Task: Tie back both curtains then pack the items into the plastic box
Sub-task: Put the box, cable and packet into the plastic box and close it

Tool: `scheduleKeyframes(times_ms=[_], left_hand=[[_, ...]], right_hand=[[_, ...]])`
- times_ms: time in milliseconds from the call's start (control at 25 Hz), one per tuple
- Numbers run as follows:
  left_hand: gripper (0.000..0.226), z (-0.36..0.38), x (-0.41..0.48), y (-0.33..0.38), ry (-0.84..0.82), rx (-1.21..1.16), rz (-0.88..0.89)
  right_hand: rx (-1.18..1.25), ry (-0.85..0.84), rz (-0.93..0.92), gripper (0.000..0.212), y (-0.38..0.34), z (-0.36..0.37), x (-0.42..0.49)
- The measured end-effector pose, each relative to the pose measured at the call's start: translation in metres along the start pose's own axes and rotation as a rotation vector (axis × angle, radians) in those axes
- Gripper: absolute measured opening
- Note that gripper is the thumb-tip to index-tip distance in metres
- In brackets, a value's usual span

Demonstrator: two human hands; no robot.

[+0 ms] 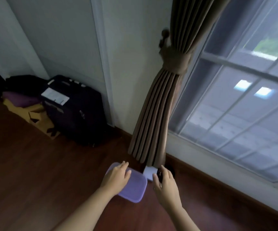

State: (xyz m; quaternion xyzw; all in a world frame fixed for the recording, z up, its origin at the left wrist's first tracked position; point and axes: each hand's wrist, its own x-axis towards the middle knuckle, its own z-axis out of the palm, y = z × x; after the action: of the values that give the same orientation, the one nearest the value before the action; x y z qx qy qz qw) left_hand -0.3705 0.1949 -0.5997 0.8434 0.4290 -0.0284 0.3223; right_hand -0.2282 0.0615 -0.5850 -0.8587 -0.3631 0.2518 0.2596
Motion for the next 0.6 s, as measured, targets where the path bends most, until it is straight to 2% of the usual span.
scheduleKeyframes(times_ms=[120,360,600], left_hand=[[0.057,0.051,-0.002,-0.035,-0.033,0.037,-0.033],[0.063,0.170,0.022,-0.126,-0.060,0.217,-0.049],[0.064,0.303,0.096,-0.241,0.041,0.221,-0.121]], right_hand=[[0.043,-0.036,0.069,0.061,0.027,0.049,-0.004],[-0.125,-0.082,0.062,0.066,0.129,0.162,0.019],[-0.078,-0.092,0.087,0.068,0.236,0.289,0.078]])
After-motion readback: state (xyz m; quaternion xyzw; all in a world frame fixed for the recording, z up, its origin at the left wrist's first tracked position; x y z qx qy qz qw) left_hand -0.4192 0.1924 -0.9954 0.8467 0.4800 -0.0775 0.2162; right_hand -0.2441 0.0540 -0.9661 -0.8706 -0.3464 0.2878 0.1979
